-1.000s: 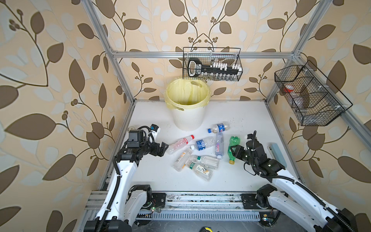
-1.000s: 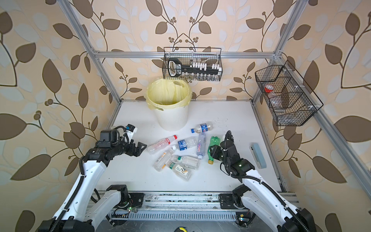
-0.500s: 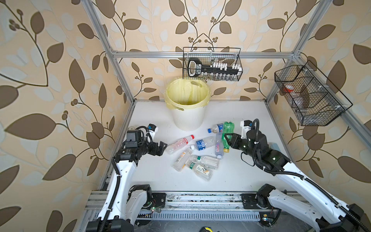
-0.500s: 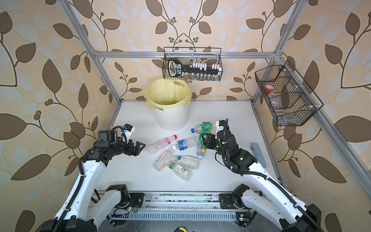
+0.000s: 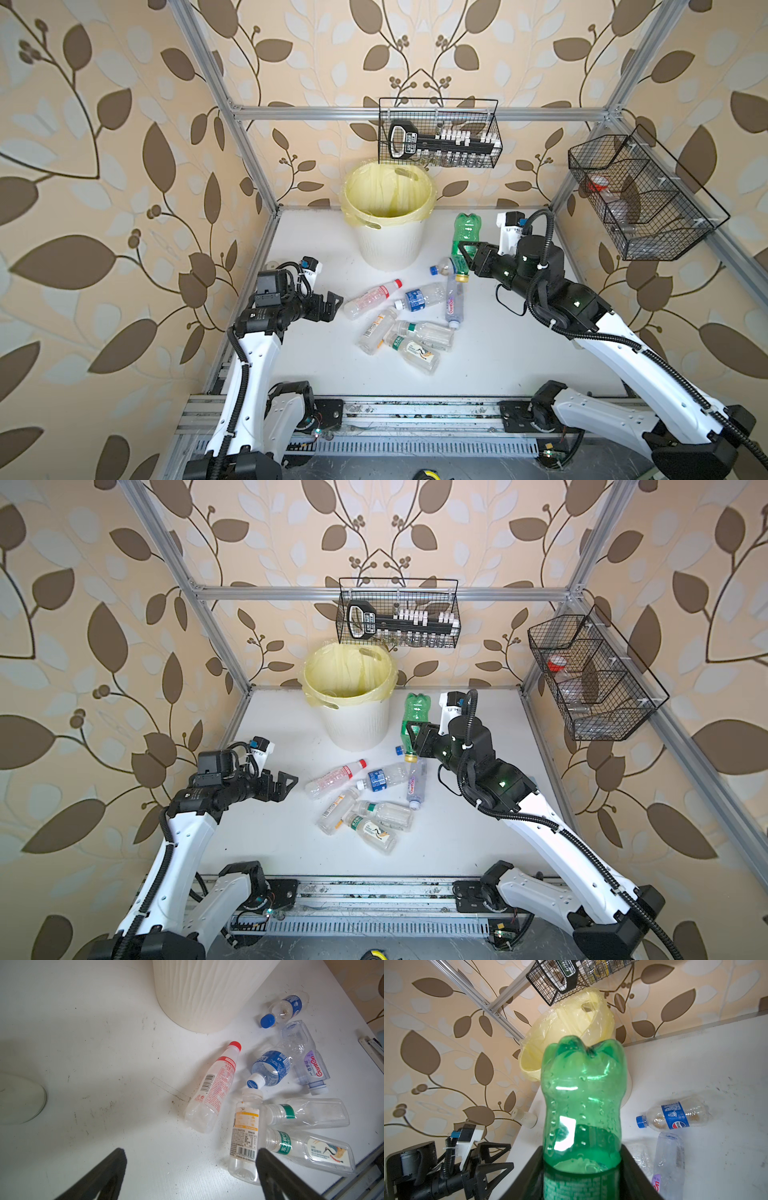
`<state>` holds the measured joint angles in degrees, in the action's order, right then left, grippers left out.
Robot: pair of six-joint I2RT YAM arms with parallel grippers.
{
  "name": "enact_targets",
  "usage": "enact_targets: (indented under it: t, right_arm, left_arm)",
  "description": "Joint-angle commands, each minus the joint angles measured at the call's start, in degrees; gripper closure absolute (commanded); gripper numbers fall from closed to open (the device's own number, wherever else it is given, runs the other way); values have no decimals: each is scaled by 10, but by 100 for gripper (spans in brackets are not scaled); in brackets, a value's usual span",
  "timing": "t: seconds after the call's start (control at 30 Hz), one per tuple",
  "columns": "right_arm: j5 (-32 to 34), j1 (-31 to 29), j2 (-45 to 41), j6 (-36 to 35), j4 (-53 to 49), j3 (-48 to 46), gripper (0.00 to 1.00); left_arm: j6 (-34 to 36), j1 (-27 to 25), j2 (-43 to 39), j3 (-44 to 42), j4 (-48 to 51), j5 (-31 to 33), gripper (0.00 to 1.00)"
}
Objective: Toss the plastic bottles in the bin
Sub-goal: 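Lift the Sprite bottle with the right gripper and carry it over the bin, then open the right gripper to drop the Sprite bottle into the bin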
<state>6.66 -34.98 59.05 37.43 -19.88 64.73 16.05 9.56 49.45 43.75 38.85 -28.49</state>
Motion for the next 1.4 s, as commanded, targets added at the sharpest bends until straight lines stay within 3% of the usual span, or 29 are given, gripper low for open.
enact_targets:
  t: [0.0,0.17,0.37,0.57,0.7,0.83,0.87,0.9,0.93,1.0,1.07,1.13,1.23,1.37]
  right_arm:
    - [14,-11,-11,-4,3,6,52]
    - [97,-73,-70,0,13,-40,52]
    - [129,-113,-117,21,14,-90,52]
    - [124,-126,-57,11,57,-44,51]
    - [110,-112,98,-25,69,133,50]
    - [62,-41,347,-10,3,415,46]
    - [46,-25,418,0,-41,509,40]
    - [37,-15,471,9,-92,600,27]
    - [40,-11,525,14,-153,689,6]
    - [73,-29,567,-4,-215,779,0]
    - [117,-61,531,-38,-194,738,0]
    - [123,-84,455,-54,-120,621,0]
    - [111,-93,339,-42,-27,452,0]
    - [118,-94,231,-35,1,324,0]
  left_arm:
    - [-3,10,-10,17,4,-23,1]
    - [-10,19,-8,23,6,-32,1]
    - [-14,32,-1,29,12,-44,1]
    - [-17,37,1,28,10,-49,1]
    - [-25,43,13,34,10,-46,1]
    - [-24,46,18,40,18,-48,1]
    - [-24,45,17,40,18,-49,1]
    - [-23,45,16,40,18,-49,1]
    - [-22,46,15,40,18,-50,1]
    - [-19,46,9,43,25,-47,1]
    - [-15,47,1,45,31,-46,1]
    - [-15,47,-7,44,28,-46,1]
    - [-15,47,-12,46,25,-56,1]
    - [-8,47,-19,50,32,-62,1]
